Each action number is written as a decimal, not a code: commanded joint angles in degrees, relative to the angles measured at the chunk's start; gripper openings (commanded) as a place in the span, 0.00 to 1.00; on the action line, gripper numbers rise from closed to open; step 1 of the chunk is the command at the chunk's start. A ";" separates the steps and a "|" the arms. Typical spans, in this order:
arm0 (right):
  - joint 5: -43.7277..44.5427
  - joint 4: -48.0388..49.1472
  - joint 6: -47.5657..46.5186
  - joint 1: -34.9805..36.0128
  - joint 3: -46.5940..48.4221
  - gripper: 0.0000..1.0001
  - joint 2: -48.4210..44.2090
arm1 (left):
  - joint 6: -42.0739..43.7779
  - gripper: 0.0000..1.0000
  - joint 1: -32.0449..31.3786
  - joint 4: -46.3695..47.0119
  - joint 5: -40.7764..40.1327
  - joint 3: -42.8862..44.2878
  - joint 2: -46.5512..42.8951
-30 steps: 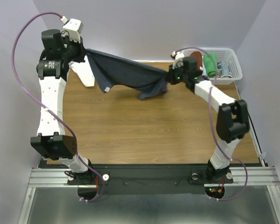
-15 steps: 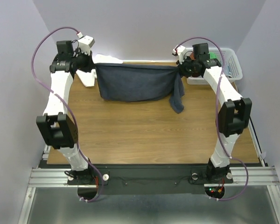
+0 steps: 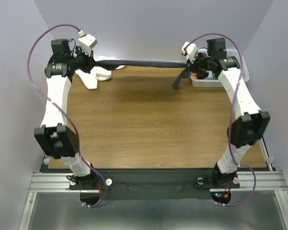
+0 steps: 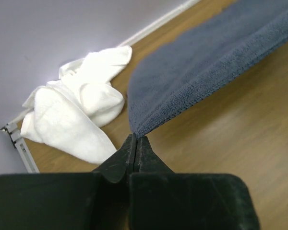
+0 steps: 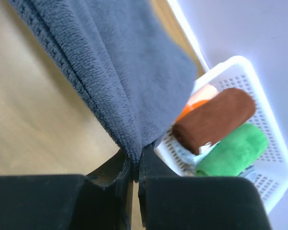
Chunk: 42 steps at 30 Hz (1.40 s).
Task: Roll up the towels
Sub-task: Flatten the towel
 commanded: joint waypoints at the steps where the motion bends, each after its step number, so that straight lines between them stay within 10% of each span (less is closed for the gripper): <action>1: -2.47 -4.60 -5.09 1.46 -16.89 0.04 -8.95 | 15.80 0.00 2.06 -4.56 1.52 -13.84 -9.61; 7: -4.76 -4.60 -3.26 13.22 -38.94 0.15 -12.83 | 28.75 0.00 2.67 -9.93 -4.97 -37.57 -17.44; 12: -10.19 -6.96 3.67 17.55 -45.57 1.00 -14.75 | 39.38 0.10 5.30 -15.64 -11.21 -50.32 -20.17; 18: -19.07 -11.96 8.61 5.90 -45.23 0.98 -20.82 | 41.51 0.38 9.61 -18.72 -10.88 -47.29 -19.30; 25: -19.36 -10.51 16.68 -5.13 -37.95 0.52 -10.74 | 30.55 0.44 9.01 -14.70 -4.55 -38.67 -12.28; 34: -12.06 4.53 34.80 -5.13 -30.56 0.44 2.09 | 15.07 0.44 7.86 0.42 -3.93 -38.22 -7.08; 42: -10.30 7.88 40.16 -5.13 -24.84 0.56 10.01 | 10.75 0.45 7.16 5.97 -5.07 -38.83 -1.28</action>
